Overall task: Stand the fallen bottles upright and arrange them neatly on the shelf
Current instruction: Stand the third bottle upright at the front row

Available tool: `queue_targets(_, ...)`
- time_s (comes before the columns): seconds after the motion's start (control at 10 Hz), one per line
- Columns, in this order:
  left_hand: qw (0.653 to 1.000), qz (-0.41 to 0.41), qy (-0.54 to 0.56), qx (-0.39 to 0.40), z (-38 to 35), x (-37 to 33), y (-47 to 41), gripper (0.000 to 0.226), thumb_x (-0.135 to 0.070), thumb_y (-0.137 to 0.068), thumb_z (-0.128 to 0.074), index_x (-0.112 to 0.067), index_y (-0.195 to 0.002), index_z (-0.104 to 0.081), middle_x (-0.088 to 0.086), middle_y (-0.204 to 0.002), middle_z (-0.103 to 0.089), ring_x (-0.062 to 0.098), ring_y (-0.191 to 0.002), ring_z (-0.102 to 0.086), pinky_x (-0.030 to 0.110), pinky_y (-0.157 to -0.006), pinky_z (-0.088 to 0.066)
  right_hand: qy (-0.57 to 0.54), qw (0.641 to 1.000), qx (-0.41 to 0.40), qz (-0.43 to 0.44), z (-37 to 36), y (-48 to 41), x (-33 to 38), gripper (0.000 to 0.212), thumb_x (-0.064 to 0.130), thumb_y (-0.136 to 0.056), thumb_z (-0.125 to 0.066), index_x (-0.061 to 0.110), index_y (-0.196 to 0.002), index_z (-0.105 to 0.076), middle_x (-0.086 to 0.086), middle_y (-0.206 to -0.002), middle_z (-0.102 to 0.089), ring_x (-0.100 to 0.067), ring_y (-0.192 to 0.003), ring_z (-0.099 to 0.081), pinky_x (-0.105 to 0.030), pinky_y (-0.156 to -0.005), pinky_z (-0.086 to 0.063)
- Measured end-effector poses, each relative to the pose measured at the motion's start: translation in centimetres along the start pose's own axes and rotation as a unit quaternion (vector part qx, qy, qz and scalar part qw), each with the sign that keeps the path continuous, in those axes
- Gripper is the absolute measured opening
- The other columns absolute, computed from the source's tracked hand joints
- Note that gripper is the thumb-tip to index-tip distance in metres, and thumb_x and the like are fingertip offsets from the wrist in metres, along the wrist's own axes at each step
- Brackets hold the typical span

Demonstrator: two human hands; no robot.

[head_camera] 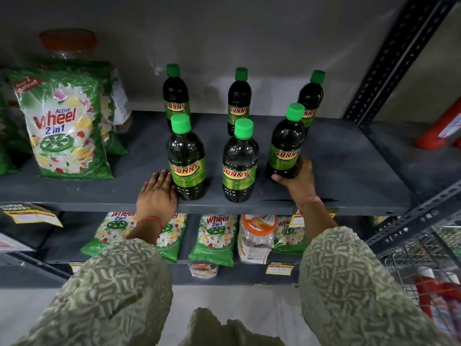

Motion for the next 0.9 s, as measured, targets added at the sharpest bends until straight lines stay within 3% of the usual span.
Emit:
queue_targets(0.2,1.000,0.000,-0.005,0.013,0.1,0.2,-0.4,0.049,-0.024,-0.095,-0.026,-0.012,-0.143,-0.022,0.007,-0.155,-0.023,0.025,-0.144,-0.016,0.039,-0.119,-0.012,0.052,0.999,0.001,0.003,-0.7,0.4,0.5,0.064,0.005,-0.069,-0.075,0.003,-0.124,-0.042,-0.016,-0.126,-0.056,-0.029,-0.118,-0.051,-0.023,-0.086,-0.035)
queue_targets(0.5,1.000,-0.005,0.000,0.005,-0.1,0.2,-0.3,0.049,-0.024,-0.096,-0.027,-0.011,-0.143,-0.023,0.007,-0.155,-0.025,0.025,-0.144,-0.018,0.039,-0.119,-0.013,0.088,0.995,0.021,0.047,-0.1,3.6,-0.6,0.064,0.010,-0.072,-0.074,0.004,-0.127,-0.041,-0.017,-0.127,-0.056,-0.031,-0.119,-0.051,-0.030,-0.094,-0.038)
queue_targets(0.9,1.000,-0.015,0.000,0.001,-0.2,0.3,-0.5,0.048,-0.022,-0.095,-0.029,-0.010,-0.142,-0.026,0.009,-0.154,-0.026,0.028,-0.143,-0.019,0.042,-0.118,-0.015,0.092,0.994,0.027,0.052,0.1,4.7,-0.7,0.061,0.009,-0.071,-0.074,0.006,-0.125,-0.043,-0.016,-0.125,-0.056,-0.029,-0.118,-0.050,-0.030,-0.094,-0.038)
Point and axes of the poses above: each hand's wrist, its own y-axis away from the middle knuckle, its own z-axis out of the back of the hand, x = y × z, the point moved 4 cm from there along -y, towards the middle knuckle
